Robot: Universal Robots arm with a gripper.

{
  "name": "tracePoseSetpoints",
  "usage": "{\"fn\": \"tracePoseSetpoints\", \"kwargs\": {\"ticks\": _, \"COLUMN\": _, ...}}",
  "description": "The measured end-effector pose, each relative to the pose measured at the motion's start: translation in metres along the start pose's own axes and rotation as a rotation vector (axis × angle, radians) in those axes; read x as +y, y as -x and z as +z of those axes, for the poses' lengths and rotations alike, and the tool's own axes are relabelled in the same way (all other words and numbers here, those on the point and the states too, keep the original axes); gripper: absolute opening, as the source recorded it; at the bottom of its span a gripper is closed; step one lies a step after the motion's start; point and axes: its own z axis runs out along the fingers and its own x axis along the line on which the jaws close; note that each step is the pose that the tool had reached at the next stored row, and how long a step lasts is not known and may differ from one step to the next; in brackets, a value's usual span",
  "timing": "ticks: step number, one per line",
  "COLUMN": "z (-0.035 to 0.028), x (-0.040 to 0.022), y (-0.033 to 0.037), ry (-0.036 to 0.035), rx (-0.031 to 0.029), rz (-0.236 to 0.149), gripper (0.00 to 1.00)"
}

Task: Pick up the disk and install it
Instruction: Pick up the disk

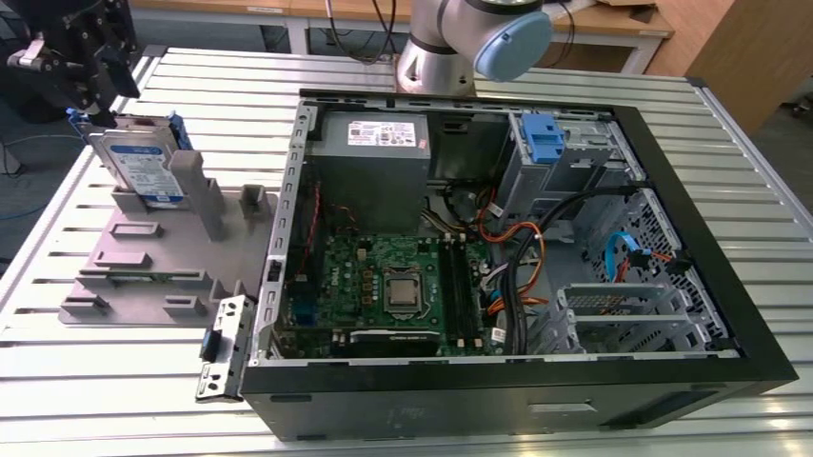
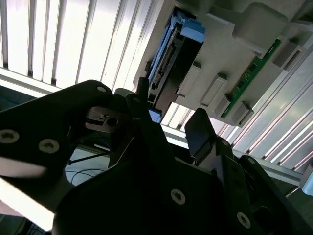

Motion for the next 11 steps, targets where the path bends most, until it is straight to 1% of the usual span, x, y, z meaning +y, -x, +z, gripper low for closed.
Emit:
{"fn": "tracePoseSetpoints", "kwargs": {"ticks": 1, "z": 0.0000, "x": 0.0000, "y": 0.0000, "ry": 0.0000, "rx": 0.0000, "rz": 0.000, "gripper": 0.60}}
{"fn": "tracePoseSetpoints", "kwargs": {"ticks": 3, "z": 0.0000, "x": 0.0000, "y": 0.0000, "ry": 0.0000, "rx": 0.0000, "rz": 0.000, "gripper": 0.60}}
{"fn": "tracePoseSetpoints", "kwargs": {"ticks": 4, "z": 0.0000, "x": 0.0000, "y": 0.0000, "ry": 0.0000, "rx": 0.0000, "rz": 0.000, "gripper": 0.66}}
{"fn": "tracePoseSetpoints", "kwargs": {"ticks": 11, "z": 0.0006, "x": 0.0004, "y": -0.0001, "ry": 0.0000, "rx": 0.0000, "rz": 0.000, "gripper": 0.66}}
